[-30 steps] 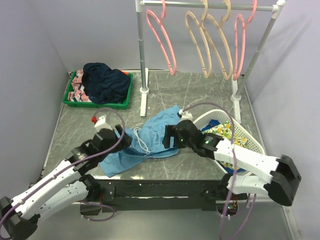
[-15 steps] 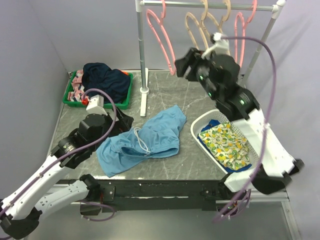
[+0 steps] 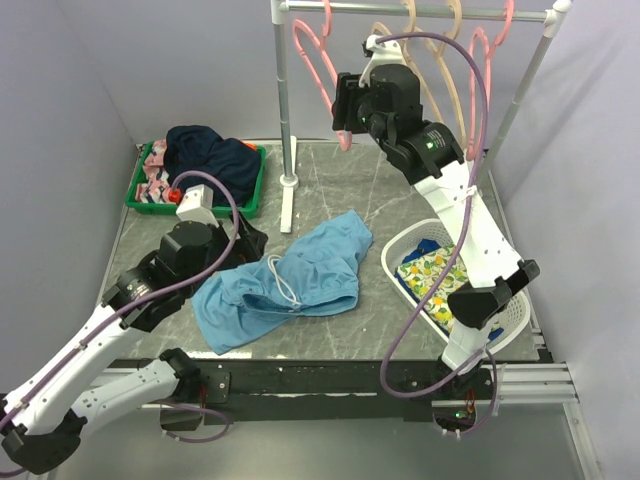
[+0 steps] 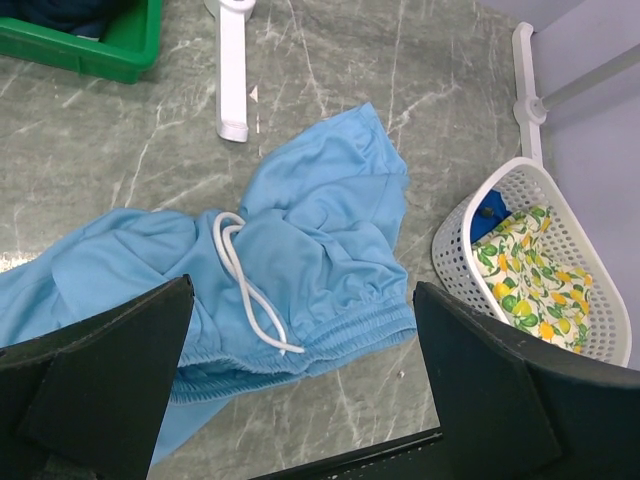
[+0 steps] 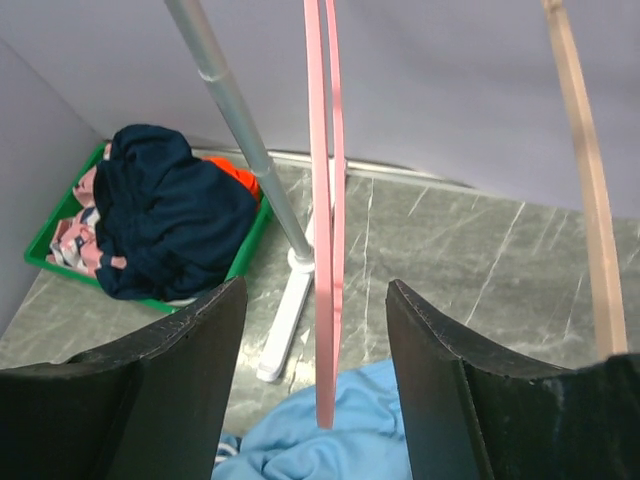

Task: Place the shorts on the hanger

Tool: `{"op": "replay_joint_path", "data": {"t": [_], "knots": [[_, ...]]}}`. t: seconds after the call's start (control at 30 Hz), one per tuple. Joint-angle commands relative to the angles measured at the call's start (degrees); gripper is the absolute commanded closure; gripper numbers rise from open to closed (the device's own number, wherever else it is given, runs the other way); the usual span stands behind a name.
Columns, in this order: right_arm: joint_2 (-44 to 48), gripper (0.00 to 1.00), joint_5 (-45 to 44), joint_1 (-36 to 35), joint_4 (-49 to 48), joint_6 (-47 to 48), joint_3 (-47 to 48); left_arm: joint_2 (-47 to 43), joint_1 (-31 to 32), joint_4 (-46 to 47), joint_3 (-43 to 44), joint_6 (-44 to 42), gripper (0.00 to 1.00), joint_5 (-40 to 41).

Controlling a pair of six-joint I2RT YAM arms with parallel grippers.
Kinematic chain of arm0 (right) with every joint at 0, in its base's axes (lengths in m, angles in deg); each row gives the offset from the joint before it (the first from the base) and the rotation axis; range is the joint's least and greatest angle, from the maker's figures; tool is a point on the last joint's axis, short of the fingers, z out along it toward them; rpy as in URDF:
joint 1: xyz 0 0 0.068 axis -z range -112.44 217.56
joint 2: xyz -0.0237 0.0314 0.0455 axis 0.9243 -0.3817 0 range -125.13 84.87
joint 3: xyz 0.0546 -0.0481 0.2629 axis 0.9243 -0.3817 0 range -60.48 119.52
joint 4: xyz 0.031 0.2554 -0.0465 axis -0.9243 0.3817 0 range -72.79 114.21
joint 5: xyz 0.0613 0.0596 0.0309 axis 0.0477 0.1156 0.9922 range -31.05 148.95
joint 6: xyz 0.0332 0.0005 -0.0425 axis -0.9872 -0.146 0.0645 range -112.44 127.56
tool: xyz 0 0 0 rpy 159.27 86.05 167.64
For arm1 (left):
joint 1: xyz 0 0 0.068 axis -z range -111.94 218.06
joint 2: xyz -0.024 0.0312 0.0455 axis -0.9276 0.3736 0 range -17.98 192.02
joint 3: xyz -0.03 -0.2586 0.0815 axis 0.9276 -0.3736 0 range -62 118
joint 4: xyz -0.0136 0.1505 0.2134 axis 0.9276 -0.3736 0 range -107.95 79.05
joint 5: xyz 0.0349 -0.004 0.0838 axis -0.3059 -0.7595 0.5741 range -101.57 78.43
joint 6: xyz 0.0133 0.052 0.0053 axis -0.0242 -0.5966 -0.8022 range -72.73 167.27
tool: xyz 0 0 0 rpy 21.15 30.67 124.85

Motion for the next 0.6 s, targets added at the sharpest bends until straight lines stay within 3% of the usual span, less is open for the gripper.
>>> {"op": "replay_joint_path", "data": {"t": [0.0, 0.37, 0.57], "knots": [[-2.2, 0.36, -0.3, 0.7, 1.1, 4.1, 5.5, -1.8, -0.4, -0.1, 1.5, -1.7, 0.02, -0.3], [-6.1, 0.54, -0.4, 0.8, -0.4, 5.0, 5.4, -3.1, -0.5, -0.6, 0.4, -2.1, 0.01, 0.5], [-4.5, 0.87, -2.5, 0.8, -2.3, 5.7, 4.6, -3.9, -0.4, 0.0, -1.3, -1.2, 0.01, -0.2]]}}
